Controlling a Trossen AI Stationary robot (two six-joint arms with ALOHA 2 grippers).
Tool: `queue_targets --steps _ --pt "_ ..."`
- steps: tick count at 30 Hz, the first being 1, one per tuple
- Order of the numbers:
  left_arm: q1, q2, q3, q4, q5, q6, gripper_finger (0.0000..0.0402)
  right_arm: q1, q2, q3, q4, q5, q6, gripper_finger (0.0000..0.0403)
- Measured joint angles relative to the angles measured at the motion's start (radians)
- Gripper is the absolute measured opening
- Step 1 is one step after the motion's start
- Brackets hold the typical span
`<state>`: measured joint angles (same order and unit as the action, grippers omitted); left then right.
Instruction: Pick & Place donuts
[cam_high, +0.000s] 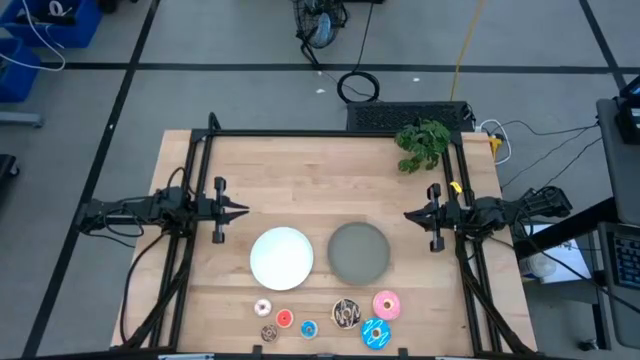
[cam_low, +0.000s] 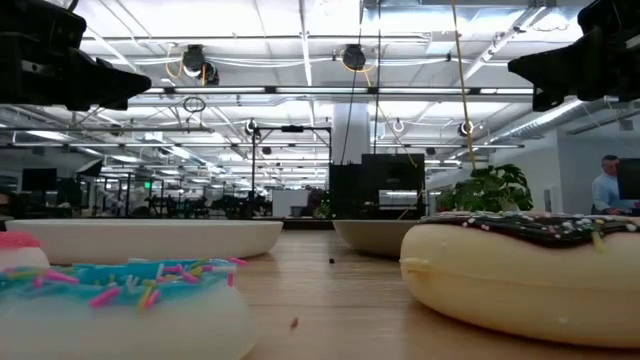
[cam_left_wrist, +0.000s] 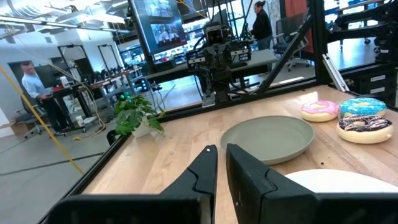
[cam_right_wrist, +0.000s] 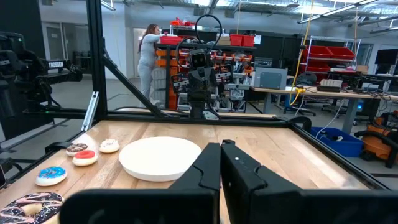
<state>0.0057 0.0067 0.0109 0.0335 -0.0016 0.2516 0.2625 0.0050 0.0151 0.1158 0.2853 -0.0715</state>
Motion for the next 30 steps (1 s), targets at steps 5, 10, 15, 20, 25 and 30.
queue_targets --steps 5,10,15,20,25,30 --pt "0.000 0.000 0.000 0.000 0.000 0.003 0.0042 0.000 0.000 0.000 0.000 0.000 0.000 0.0000" --pt "0.000 0.000 0.000 0.000 0.000 -0.002 0.0042 0.000 0.000 0.000 0.000 0.000 0.000 0.0000" --pt "0.000 0.000 0.000 0.000 0.000 0.000 0.0042 0.000 0.000 0.000 0.000 0.000 0.000 0.0000" --pt "0.000 0.000 0.000 0.000 0.000 0.002 0.0042 0.000 0.000 0.000 0.000 0.000 0.000 0.0000" --pt "0.000 0.000 0.000 0.000 0.000 0.000 0.0042 0.000 0.000 0.000 0.000 0.000 0.000 0.0000" --pt "0.000 0.000 0.000 0.000 0.000 0.000 0.0042 0.000 0.000 0.000 0.009 -0.001 0.032 0.0000"
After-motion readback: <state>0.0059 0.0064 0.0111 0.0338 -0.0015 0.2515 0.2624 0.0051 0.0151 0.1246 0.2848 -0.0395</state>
